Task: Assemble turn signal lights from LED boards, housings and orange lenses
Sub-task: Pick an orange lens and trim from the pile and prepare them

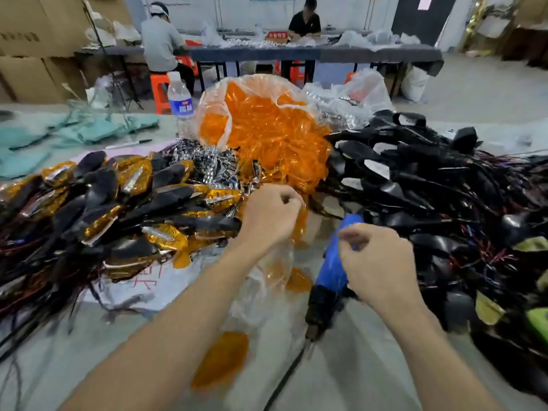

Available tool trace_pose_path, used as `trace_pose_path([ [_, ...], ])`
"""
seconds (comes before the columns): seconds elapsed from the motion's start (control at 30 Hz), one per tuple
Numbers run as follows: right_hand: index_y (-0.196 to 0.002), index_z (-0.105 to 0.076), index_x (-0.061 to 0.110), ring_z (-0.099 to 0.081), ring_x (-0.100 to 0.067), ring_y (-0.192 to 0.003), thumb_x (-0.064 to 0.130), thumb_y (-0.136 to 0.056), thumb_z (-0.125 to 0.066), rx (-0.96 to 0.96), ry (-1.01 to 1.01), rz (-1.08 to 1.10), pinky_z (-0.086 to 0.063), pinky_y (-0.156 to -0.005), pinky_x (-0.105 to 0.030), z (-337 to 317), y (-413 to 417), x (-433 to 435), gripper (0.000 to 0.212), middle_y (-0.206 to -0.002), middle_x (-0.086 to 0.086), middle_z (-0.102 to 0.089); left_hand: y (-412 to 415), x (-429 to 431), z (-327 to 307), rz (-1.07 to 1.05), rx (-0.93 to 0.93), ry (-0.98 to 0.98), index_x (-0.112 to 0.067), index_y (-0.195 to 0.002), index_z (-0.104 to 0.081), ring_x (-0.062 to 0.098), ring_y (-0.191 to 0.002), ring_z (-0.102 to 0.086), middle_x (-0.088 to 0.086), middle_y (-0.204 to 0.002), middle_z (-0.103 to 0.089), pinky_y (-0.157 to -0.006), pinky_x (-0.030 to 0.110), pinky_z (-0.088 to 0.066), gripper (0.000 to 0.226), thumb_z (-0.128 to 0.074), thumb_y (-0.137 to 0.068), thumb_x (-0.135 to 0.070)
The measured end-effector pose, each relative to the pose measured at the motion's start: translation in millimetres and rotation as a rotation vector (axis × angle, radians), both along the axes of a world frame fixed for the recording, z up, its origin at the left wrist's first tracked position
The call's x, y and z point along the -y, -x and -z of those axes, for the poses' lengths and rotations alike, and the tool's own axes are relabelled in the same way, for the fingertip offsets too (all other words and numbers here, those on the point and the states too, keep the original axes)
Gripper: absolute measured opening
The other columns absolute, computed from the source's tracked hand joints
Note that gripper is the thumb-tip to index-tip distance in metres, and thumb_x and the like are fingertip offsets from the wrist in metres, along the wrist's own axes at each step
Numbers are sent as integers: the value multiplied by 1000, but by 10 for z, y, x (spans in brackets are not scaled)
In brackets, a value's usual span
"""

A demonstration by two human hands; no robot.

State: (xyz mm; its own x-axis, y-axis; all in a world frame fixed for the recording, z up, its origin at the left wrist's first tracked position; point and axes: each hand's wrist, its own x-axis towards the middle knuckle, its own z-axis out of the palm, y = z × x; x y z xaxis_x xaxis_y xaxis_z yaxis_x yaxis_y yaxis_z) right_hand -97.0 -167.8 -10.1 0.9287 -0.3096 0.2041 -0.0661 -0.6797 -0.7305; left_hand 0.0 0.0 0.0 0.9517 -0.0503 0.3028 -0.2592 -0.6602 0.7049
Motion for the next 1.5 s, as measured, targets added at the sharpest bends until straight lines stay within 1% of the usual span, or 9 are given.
trace_pose_path([
  [0.07,-77,-74,39,-70,-6,-80,22,-86,-71,66,4,-57,-57,-80,-27,-2,-206,-124,20,-76,25,-72,-42,-201,84,-54,15,-63,-33,-79,-75,-1,-53,-60,-20,-76,-70,-45,12,-40,28,-59,-97,-18],
  [0.2,-114,-79,26,-68,-7,-103,15,-91,-66,35,-44,-228,-54,-98,-28,103,-605,-534,28,-109,9,-77,-35,-506,326,-187,118,-80,-28,-95,-79,-1,-75,-64,-16,-89,-71,-71,18,-52,22,-61,-98,-15],
  [0.37,-122,-74,31,-59,4,-93,21,-96,-65,17,19,-269,-45,-88,-16,238,-699,-552,29,-117,15,-73,93,-535,432,-158,209,-204,-28,-112,-78,17,-97,-64,-2,-106,-74,-84,31,-48,24,-61,-99,-17],
  [0.6,-127,-71,32,-62,-9,-99,17,-97,-61,-102,136,-245,-57,-93,-32,197,-623,-432,34,-119,8,-69,218,-467,416,-155,256,-254,-27,-120,-77,24,-103,-62,-3,-97,-75,-91,39,-48,28,-70,-94,-20],
  [0.8,-133,-62,39,-60,-17,-80,11,-94,-65,-219,276,-308,-56,-73,-33,219,-731,-412,48,-123,1,-67,242,-417,389,-216,391,-379,-22,-110,-82,23,-97,-58,-2,-85,-78,-94,37,-36,25,-79,-85,-17],
  [1.07,-128,-69,38,-60,-9,-74,6,-94,-64,47,187,-314,-43,-66,-19,265,-746,-466,47,-127,5,-68,260,-530,248,-318,705,-529,-21,-94,-84,27,-86,-60,-4,-84,-78,-91,37,-33,14,-74,-84,-18],
  [1.17,-129,-69,36,-66,-18,-94,2,-92,-66,71,222,-314,-46,-79,-24,203,-725,-501,50,-132,1,-66,281,-524,251,-266,693,-520,-21,-89,-84,27,-86,-61,-5,-83,-78,-92,39,-35,14,-71,-85,-18],
  [1.4,-154,-39,35,-61,-24,-95,11,-94,-55,-184,589,-465,-40,-66,-34,241,-695,-503,67,-129,-3,-65,265,-505,306,-186,610,-576,-25,-83,-83,24,-84,-58,-7,-80,-74,-94,38,-33,19,-65,-85,-20],
  [1.5,-147,-46,37,-53,-20,-82,12,-94,-57,-187,583,-443,-36,-61,-31,230,-684,-516,60,-113,-2,-65,273,-514,302,-162,568,-572,-25,-83,-83,23,-85,-57,-8,-81,-74,-93,39,-33,20,-64,-82,-21],
])
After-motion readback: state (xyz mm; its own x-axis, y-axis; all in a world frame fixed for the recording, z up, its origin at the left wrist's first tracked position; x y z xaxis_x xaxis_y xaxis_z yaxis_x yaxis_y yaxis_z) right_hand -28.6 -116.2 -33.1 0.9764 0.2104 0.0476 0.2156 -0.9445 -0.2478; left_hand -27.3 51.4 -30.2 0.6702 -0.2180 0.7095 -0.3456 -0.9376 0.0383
